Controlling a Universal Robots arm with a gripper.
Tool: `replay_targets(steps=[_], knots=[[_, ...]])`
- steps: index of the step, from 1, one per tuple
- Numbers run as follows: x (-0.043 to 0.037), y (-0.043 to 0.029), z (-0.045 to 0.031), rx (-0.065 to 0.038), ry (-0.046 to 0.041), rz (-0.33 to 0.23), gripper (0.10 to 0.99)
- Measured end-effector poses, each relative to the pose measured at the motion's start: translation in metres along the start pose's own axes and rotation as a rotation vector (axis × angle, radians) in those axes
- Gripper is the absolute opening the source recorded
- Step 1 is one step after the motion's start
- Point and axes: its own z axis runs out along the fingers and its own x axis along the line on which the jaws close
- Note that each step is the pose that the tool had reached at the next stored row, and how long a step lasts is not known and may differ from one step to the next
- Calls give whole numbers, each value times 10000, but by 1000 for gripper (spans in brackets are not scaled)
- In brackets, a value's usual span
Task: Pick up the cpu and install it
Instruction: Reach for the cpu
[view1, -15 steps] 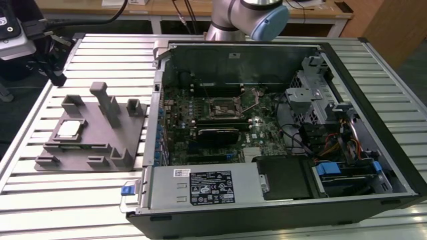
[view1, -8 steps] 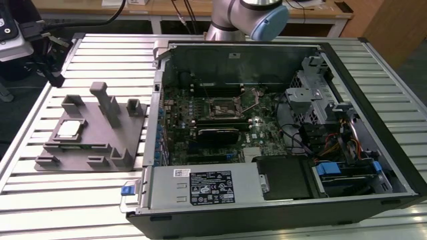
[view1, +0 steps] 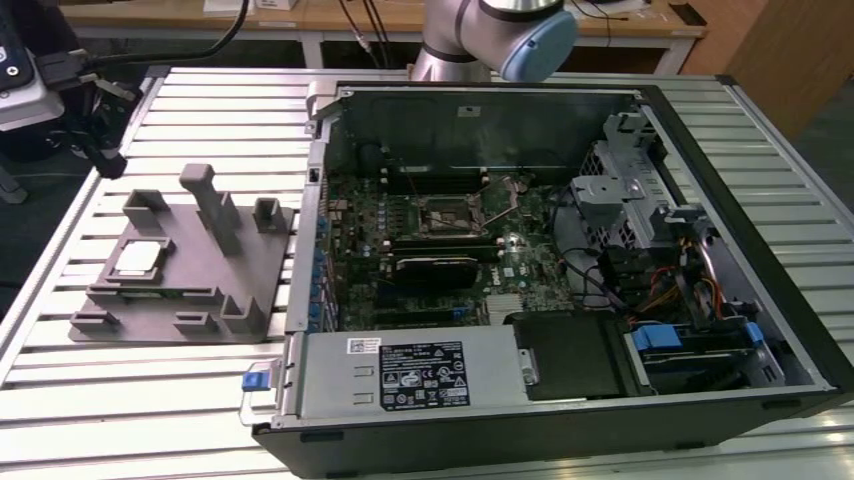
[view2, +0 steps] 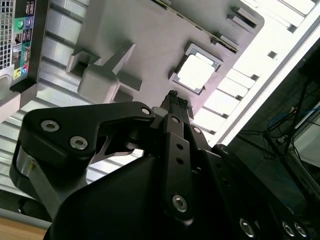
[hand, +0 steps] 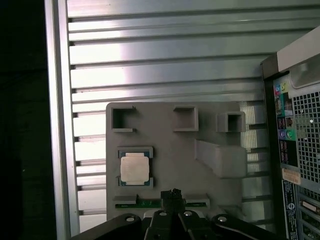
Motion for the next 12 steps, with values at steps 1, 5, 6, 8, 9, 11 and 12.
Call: replay_targets(steps=[1,5,6,8,9,11,12], knots=[[6,-1,13,0,0,1,106],[35,-6,67,0,0,4,106],[42,-7,82,0,1,4,106],[54,-10,112,0,1,5,106],[59,-11,126,1,3,6,106],[70,-13,152,0,5,8,106],[75,-14,162,0,6,8,106]])
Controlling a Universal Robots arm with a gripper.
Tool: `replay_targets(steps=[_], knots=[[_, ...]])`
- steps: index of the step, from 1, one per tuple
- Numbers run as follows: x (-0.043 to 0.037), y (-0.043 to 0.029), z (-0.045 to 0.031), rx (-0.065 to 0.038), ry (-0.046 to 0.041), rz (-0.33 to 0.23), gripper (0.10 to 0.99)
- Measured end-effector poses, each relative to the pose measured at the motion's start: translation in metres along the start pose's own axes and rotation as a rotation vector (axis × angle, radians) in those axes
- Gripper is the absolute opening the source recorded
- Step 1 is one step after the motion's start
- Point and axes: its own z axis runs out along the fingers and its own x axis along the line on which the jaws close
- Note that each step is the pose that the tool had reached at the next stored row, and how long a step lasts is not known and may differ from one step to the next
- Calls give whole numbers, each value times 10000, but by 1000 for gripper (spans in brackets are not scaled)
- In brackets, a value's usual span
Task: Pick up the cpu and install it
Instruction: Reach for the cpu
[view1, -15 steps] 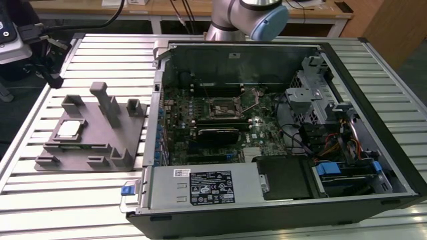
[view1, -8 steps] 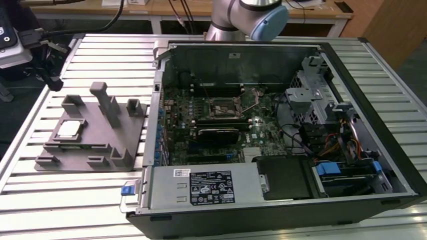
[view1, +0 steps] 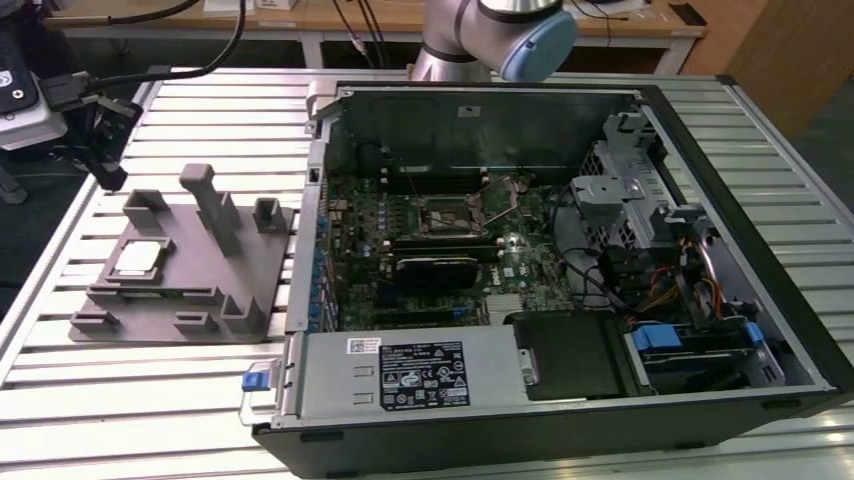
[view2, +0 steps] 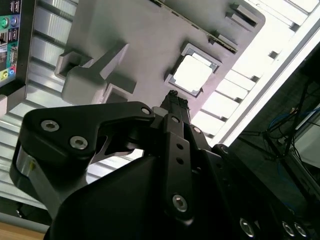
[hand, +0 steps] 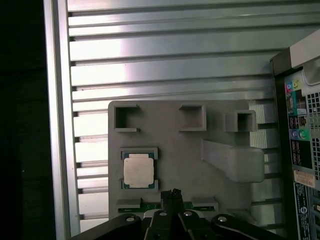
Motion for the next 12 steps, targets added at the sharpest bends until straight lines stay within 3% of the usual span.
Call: replay_targets(steps=[12], knots=[[56,-9,101,1,6,6,106]])
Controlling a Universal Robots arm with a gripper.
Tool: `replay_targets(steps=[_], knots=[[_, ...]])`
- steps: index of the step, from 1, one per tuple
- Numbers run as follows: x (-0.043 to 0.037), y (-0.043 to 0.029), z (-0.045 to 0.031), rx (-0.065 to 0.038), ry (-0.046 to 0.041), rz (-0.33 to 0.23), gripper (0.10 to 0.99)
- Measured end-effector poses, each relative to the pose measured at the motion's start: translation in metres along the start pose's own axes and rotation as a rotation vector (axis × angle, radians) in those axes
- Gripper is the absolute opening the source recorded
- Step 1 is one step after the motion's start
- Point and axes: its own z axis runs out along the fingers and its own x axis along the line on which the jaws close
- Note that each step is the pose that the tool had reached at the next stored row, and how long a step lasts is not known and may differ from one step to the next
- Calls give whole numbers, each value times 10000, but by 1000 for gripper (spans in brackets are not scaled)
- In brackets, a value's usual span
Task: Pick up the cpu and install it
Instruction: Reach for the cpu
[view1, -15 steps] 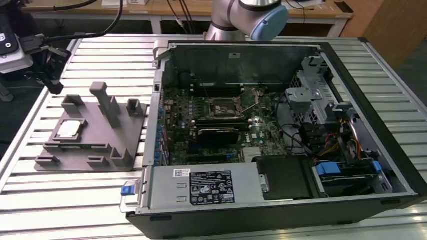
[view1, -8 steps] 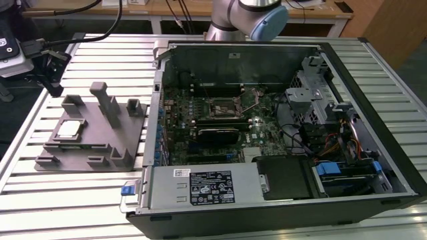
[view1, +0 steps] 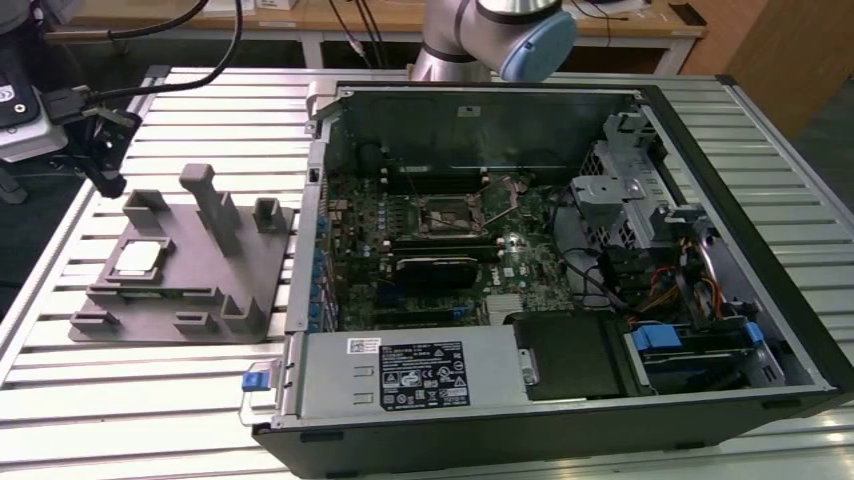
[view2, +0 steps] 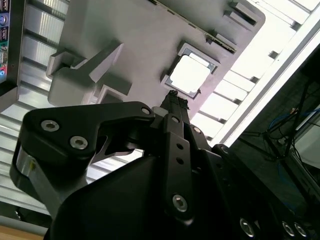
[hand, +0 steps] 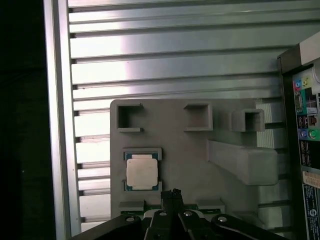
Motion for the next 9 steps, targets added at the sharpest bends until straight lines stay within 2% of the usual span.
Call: replay_targets(steps=[9], knots=[[37,-6,65,0,1,3,106]])
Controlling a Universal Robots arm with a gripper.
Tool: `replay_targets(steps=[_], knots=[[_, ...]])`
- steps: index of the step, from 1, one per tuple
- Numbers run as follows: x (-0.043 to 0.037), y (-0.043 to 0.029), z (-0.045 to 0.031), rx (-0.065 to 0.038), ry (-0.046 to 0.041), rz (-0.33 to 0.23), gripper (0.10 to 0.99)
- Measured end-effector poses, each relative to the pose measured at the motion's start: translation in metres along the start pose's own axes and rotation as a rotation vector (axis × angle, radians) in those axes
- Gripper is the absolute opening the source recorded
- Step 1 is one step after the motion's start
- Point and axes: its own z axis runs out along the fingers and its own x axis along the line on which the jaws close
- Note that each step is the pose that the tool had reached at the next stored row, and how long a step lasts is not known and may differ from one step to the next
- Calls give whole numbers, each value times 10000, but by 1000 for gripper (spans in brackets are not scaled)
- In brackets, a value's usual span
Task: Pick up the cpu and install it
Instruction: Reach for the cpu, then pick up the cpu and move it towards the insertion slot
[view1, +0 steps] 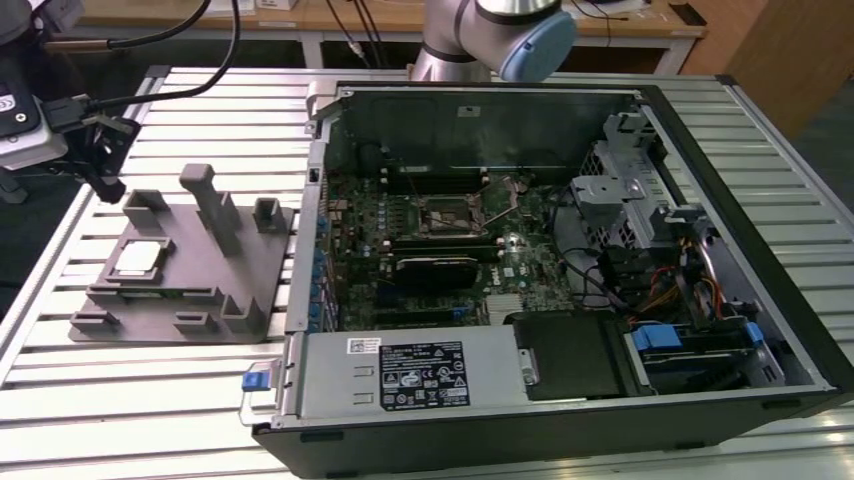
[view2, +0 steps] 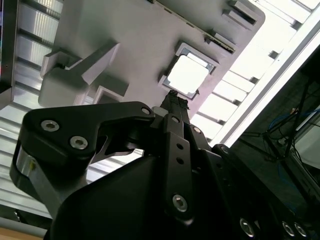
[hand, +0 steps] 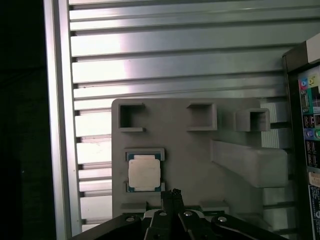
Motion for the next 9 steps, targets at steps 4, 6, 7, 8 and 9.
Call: replay_targets(steps=[4,6,7,8,9], knots=[[11,-1,17,0,0,1,106],[12,-1,17,0,1,1,106],[13,-2,17,0,0,1,106],[15,-2,17,0,1,1,106],[15,-2,18,0,0,1,106]])
